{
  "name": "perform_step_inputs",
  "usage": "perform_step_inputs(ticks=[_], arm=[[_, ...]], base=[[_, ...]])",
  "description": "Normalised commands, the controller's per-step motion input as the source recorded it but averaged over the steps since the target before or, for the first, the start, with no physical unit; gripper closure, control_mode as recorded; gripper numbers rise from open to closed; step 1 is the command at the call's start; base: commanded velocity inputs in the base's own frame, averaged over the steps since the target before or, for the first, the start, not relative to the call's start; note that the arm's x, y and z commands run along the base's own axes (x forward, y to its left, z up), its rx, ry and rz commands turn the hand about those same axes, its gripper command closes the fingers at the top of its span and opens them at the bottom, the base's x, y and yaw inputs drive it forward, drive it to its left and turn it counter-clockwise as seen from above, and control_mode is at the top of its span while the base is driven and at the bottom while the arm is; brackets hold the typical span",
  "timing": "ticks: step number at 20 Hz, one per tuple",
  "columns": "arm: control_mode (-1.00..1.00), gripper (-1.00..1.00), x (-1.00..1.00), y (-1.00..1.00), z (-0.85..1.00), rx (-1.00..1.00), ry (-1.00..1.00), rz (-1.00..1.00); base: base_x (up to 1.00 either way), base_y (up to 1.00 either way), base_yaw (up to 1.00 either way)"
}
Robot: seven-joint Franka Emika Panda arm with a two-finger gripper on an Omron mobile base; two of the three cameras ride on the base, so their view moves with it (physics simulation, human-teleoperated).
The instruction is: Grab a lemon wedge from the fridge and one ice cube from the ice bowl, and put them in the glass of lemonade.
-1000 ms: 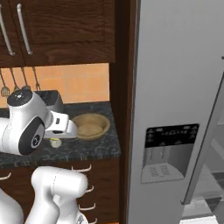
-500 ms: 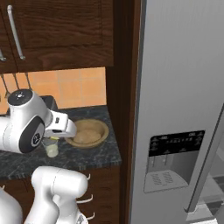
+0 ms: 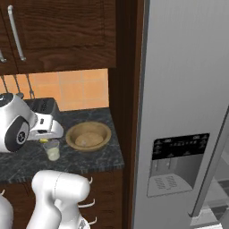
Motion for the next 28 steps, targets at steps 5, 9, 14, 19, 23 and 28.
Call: perform_step_inputs(ticks=[5, 9, 14, 19, 23, 28], arm=[[-1.0, 1.0, 0.06, 0.45, -0.11, -0.04, 0.13, 0.07], [-1.0, 1.0, 0.0, 0.06, 0.0, -0.14, 0.08, 0.18], [-1.0, 1.0, 0.25, -0.43, -0.05, -0.26, 0.09, 0.44], [-1.0, 1.0, 0.29, -0.67, -0.35, -0.27, 0.13, 0.58], [-1.0, 1.0, 0.39, -0.33, -0.52, -0.27, 0.14, 0.61], [-1.0, 1.0, 0.35, -0.15, -0.46, -0.29, 0.15, 0.62]], base=[[0.0, 0.0, 0.0], [0.0, 0.0, 0.0], [0.0, 0.0, 0.0], [0.0, 0.0, 0.0], [0.0, 0.0, 0.0], [0.0, 0.0, 0.0]])
